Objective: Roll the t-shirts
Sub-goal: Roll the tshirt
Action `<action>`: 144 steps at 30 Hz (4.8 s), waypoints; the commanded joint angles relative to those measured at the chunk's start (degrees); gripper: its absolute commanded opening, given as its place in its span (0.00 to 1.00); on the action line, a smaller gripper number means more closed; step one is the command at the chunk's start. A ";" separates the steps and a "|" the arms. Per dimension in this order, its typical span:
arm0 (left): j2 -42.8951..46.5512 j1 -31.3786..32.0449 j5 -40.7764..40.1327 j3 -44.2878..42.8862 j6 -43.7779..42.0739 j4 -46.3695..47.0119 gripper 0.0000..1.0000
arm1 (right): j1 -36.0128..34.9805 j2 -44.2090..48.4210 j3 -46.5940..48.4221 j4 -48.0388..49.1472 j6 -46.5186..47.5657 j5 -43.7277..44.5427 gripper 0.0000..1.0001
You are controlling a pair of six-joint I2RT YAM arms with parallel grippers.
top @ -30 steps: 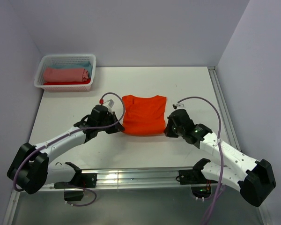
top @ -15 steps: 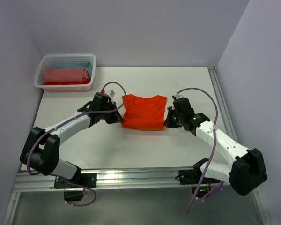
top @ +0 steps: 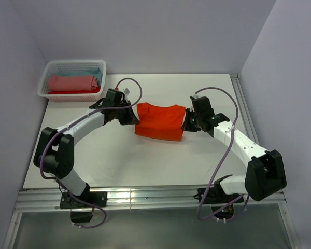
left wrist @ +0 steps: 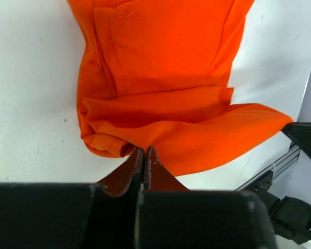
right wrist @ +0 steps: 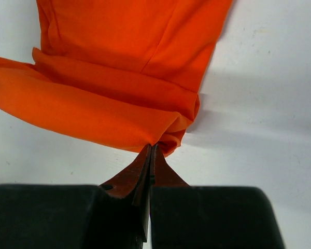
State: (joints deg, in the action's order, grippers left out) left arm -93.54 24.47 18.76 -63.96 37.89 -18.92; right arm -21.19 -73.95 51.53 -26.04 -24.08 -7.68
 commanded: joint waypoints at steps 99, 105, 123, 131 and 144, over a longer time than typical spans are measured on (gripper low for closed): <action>20.93 -3.81 -3.64 32.58 14.23 31.49 0.83 | -10.71 -11.64 2.53 31.90 -15.97 -18.57 0.08; 23.57 -3.90 -4.79 34.35 13.97 30.44 0.84 | -10.98 -22.27 0.42 54.49 -29.16 -24.75 0.00; 21.12 -4.34 -3.12 37.33 14.32 33.85 0.84 | -10.89 -45.05 -4.07 78.26 -38.25 -16.93 0.00; 14.27 -4.34 -1.63 37.95 16.25 41.41 0.83 | -10.63 -39.19 -2.31 72.55 -33.85 -17.89 0.00; 4.25 -4.25 -3.74 35.23 18.45 49.77 0.78 | -10.36 -17.99 -6.52 57.43 -19.18 -15.17 0.09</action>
State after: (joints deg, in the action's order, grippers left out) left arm -86.98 20.32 15.57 -26.65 55.42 27.42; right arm -31.83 -95.85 46.83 35.33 -48.69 -24.58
